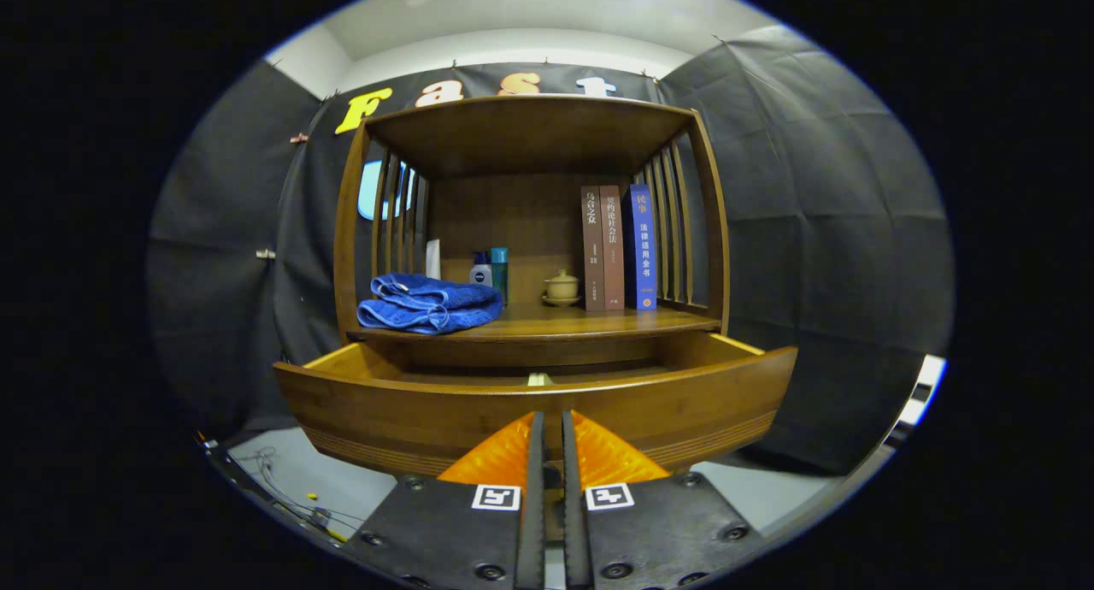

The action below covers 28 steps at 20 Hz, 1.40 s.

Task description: Pull open the drawer, take out the items inside it, and place them on the countertop above the cabinet.

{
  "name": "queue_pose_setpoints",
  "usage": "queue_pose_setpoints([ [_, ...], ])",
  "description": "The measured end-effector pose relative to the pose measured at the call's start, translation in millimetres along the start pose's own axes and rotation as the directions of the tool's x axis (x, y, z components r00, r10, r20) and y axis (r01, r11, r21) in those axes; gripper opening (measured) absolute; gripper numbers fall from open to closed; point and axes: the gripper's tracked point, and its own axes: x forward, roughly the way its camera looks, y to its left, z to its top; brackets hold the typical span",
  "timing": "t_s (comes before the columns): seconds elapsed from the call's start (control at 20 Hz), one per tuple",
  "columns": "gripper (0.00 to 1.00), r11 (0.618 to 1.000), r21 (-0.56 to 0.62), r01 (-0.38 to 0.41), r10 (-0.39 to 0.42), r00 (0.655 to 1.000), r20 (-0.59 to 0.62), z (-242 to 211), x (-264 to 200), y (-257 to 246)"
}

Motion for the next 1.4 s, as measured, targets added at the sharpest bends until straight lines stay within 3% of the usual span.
queue_pose_setpoints([
  [0.15,0.11,0.998,0.055,-0.034,0.040,0.994,-0.106,-37,1,6],
  [0.4,0.11,0.996,0.040,-0.077,0.082,0.985,-0.150,-42,-8,4],
  [0.5,0.20,0.989,0.072,-0.130,0.140,0.979,-0.149,-25,-11,11],
  [0.75,0.95,0.975,0.063,-0.212,0.221,0.945,-0.240,9,-4,26],
  [0.85,0.98,0.969,0.105,-0.222,0.242,0.937,-0.252,32,3,30],
  [1.0,0.99,0.972,0.155,-0.178,0.219,0.926,-0.307,61,30,26],
  [1.15,0.98,0.983,0.079,-0.167,0.185,0.889,-0.418,61,75,25],
  [1.25,0.99,0.989,0.014,-0.150,0.137,0.852,-0.506,47,104,22],
  [1.4,0.99,0.992,0.033,-0.120,0.113,0.750,-0.652,13,134,27],
])
